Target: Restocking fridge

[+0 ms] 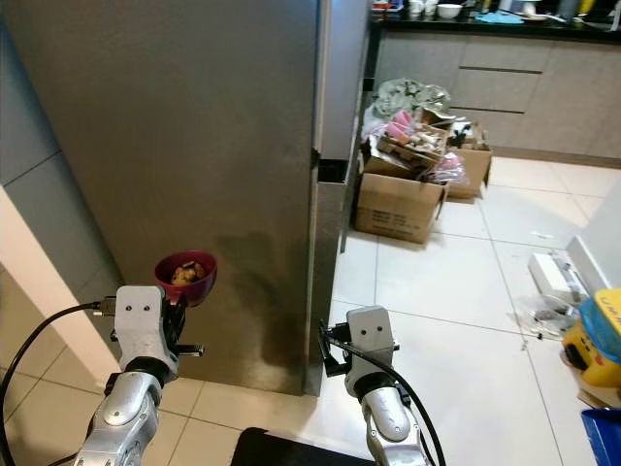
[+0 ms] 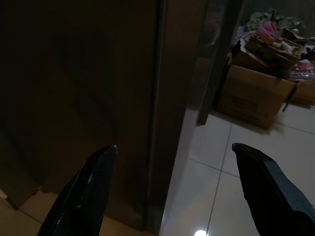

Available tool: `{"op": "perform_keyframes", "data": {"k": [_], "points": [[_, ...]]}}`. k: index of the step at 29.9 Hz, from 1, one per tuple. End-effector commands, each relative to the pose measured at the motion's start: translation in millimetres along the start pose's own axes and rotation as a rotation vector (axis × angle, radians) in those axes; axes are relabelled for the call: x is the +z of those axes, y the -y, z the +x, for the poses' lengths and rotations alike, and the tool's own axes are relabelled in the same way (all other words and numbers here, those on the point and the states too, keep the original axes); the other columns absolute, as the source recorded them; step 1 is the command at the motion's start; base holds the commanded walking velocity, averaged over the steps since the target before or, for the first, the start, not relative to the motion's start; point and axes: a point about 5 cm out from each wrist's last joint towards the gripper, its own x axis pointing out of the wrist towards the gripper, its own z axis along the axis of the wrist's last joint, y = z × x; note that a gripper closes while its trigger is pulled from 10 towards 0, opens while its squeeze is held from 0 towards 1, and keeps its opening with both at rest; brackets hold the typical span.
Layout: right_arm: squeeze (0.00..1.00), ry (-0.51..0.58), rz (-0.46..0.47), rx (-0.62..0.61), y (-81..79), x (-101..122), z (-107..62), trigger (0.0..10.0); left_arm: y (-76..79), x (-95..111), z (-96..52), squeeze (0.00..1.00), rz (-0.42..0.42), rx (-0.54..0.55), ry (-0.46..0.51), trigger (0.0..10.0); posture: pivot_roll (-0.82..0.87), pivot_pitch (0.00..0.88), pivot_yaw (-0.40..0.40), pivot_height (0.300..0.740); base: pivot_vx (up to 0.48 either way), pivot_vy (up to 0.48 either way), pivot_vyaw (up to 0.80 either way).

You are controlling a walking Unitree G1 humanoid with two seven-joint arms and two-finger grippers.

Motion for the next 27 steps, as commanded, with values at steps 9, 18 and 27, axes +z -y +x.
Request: {"op": "perform_keyframes", "data": {"k": [9, 18, 27], "points": [[0.00, -0.014, 0.005, 0.004, -3.0, -4.0, -2.1, 10.0, -2.5, 1.0, 1.1, 0.00, 0.005, 0.019, -0.002, 10.0, -0.11, 0.125, 0.015, 0.710, 0.000, 0.000, 0.00], [0.00, -0.015, 0.006, 0.002, -3.5, -4.2, -1.8, 10.0, -2.9, 0.9, 1.6, 0.00, 0.007, 0.018, -0.004, 10.0, -0.11, 0.123, 0.017, 0.710, 0.000, 0.000, 0.00], [0.00, 0.002, 0.007, 0.008, -5.3, 1.1, 0.0, 10.0, -6.4, 1.6, 3.1, 0.00, 0.010, 0.041, -0.002, 10.0, -0.11, 0.132, 0.021, 0.710, 0.000, 0.000, 0.00]]}}
